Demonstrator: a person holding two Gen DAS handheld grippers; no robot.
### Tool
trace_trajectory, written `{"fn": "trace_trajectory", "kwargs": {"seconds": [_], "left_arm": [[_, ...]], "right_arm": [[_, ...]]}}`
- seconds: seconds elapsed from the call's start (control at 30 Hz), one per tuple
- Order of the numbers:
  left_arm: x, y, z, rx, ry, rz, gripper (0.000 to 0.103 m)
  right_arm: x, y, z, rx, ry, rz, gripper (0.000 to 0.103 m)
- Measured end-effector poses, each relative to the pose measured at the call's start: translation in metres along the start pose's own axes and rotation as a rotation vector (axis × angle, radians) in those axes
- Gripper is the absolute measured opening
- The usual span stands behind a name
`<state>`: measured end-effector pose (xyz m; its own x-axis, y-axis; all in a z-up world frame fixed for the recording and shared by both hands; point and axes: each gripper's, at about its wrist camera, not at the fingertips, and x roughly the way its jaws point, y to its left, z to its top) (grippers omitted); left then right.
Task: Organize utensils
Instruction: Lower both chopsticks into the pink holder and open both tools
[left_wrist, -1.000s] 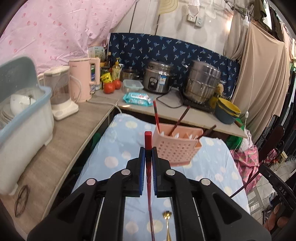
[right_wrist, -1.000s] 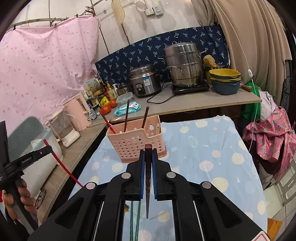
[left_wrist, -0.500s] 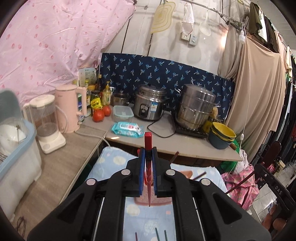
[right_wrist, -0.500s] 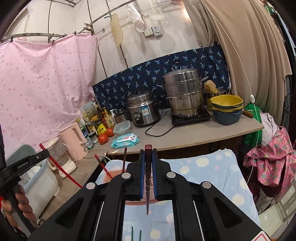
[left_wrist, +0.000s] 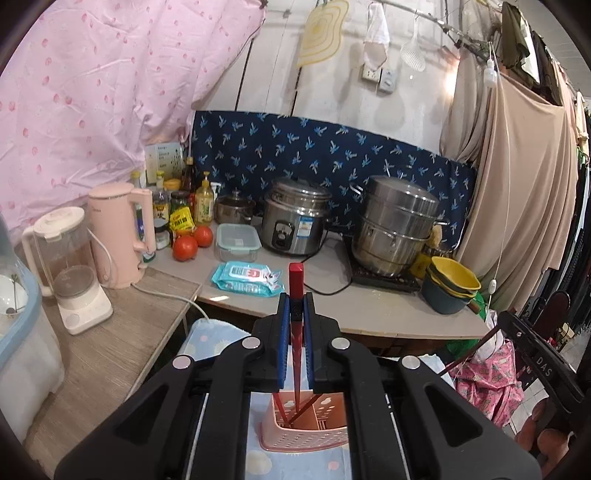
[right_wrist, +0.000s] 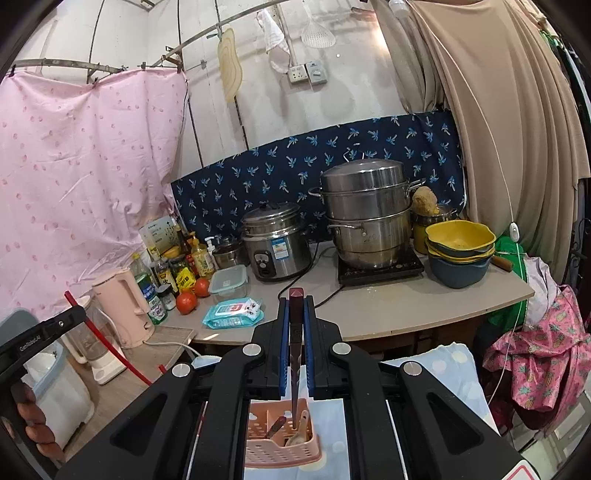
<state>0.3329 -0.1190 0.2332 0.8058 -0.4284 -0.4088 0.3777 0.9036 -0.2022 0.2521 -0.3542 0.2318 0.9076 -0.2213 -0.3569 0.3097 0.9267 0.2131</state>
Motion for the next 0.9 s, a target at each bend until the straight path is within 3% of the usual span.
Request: {"fn": "trace_trajectory", "kwargs": {"seconds": [0.3, 0.7, 0.73, 0.8, 0.9], "left_arm": [[0.036, 0.009, -0.026, -0.010, 0.081, 0.017, 0.007], [0.053, 0.015, -0.040, -0.019, 0.129, 0.047, 0.008], [0.053, 0.015, -0.041, -0.020, 0.131, 0.051, 0.012], [0.053, 0.017, -0.042, -0.033, 0.132, 0.060, 0.034], [0.048, 0.018, -0.043, -0.035, 0.122, 0.065, 0.038]], "right_arm": [[0.052, 0.007, -0.030, -0.013, 0.108, 0.006, 0.007], [0.077, 0.005, -0.051, -0.011, 0.172, -0.017, 0.010], [0.077, 0.004, -0.051, -0.008, 0.170, -0.022, 0.013], [0.076, 0.001, -0.051, 0.000, 0.172, -0.023, 0.013], [0.073, -0.002, -0.051, 0.000, 0.172, -0.027, 0.013]]}}
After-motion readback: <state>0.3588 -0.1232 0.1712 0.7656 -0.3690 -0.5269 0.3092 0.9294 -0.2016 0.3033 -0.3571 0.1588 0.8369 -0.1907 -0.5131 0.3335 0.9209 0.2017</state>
